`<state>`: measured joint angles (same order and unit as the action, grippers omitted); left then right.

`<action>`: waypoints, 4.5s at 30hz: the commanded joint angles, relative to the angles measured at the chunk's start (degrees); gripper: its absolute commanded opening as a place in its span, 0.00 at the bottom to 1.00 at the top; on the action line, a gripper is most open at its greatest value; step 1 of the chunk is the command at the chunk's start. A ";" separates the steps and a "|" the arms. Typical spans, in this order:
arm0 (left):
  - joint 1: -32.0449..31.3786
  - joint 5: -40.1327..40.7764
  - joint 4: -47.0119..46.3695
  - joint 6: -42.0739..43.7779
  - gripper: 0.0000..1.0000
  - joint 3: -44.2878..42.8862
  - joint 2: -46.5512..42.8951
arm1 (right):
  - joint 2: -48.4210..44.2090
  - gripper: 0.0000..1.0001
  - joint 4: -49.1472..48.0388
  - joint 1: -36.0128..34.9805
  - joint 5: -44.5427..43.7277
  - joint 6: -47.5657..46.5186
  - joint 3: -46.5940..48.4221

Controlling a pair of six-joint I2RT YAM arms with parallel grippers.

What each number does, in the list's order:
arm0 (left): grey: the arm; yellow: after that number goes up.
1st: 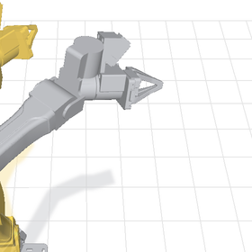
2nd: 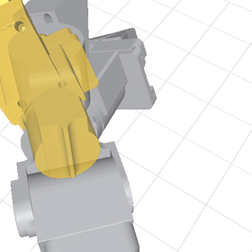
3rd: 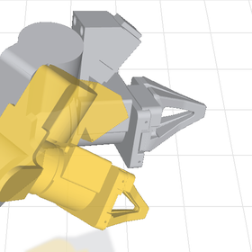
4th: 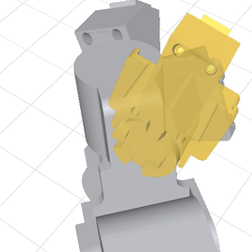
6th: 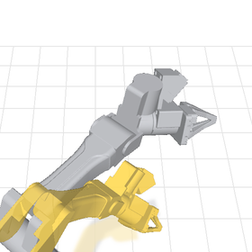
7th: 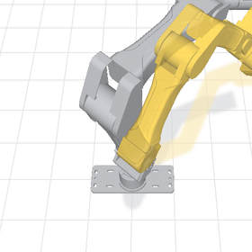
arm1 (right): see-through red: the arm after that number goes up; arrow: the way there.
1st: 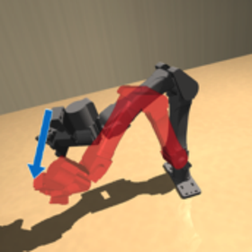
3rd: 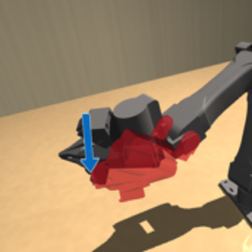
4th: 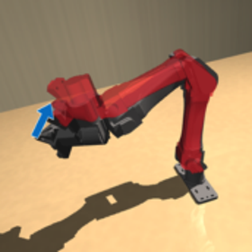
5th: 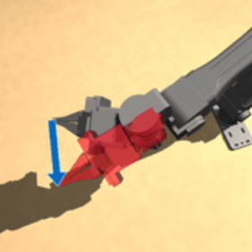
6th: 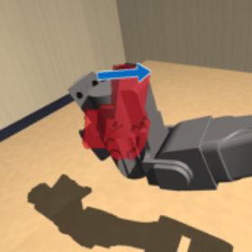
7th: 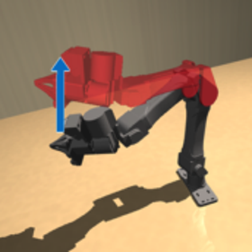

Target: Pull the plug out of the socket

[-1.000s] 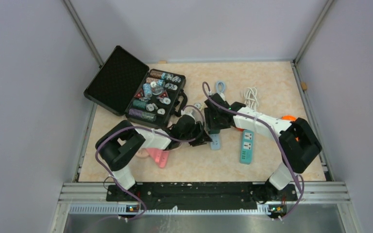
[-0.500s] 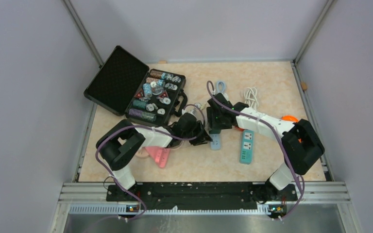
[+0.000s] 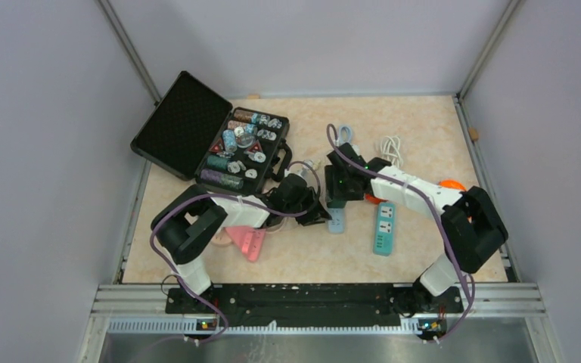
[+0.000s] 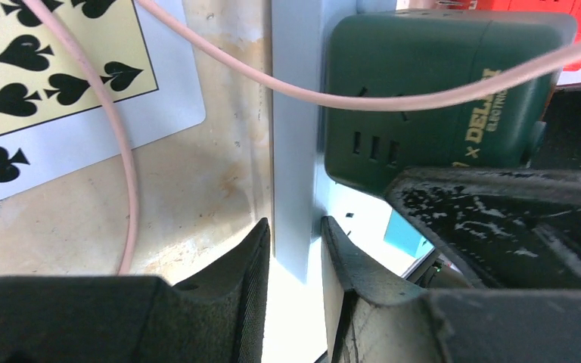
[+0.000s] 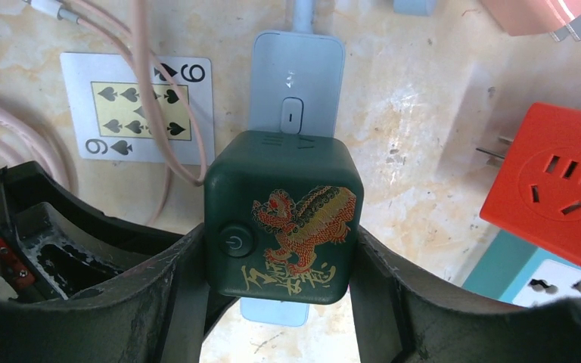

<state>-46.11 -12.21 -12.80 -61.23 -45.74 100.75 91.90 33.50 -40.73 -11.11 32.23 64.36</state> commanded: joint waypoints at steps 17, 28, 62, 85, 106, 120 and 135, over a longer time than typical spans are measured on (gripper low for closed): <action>0.95 8.37 14.82 4.19 0.27 2.43 5.31 | -8.03 0.00 -3.19 2.23 4.07 -7.40 2.40; 1.45 5.43 13.86 3.74 0.26 1.72 7.16 | -7.47 0.00 0.01 -1.09 -4.94 -6.49 2.37; 2.25 6.73 20.62 4.27 0.26 -1.01 9.80 | -0.24 0.00 3.89 -2.54 -6.76 -2.96 7.08; 2.86 -5.80 17.65 11.56 0.79 -10.84 -2.73 | -23.14 0.00 7.65 2.76 -2.25 -3.89 -7.17; 3.38 41.06 35.19 20.06 0.99 -6.75 -40.83 | -18.14 0.05 4.49 4.33 7.60 -7.27 -14.35; 5.10 49.82 37.98 18.69 0.99 -4.41 -47.78 | -13.56 0.66 6.24 4.70 2.42 -7.83 -11.61; 8.45 49.96 41.92 17.89 0.99 -5.32 -48.30 | -30.45 0.79 0.06 4.70 3.37 -7.49 -8.58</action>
<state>-38.48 36.93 27.83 -42.59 -50.04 53.74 66.13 39.31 -36.23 -10.41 24.56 53.58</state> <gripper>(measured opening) 0.985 0.792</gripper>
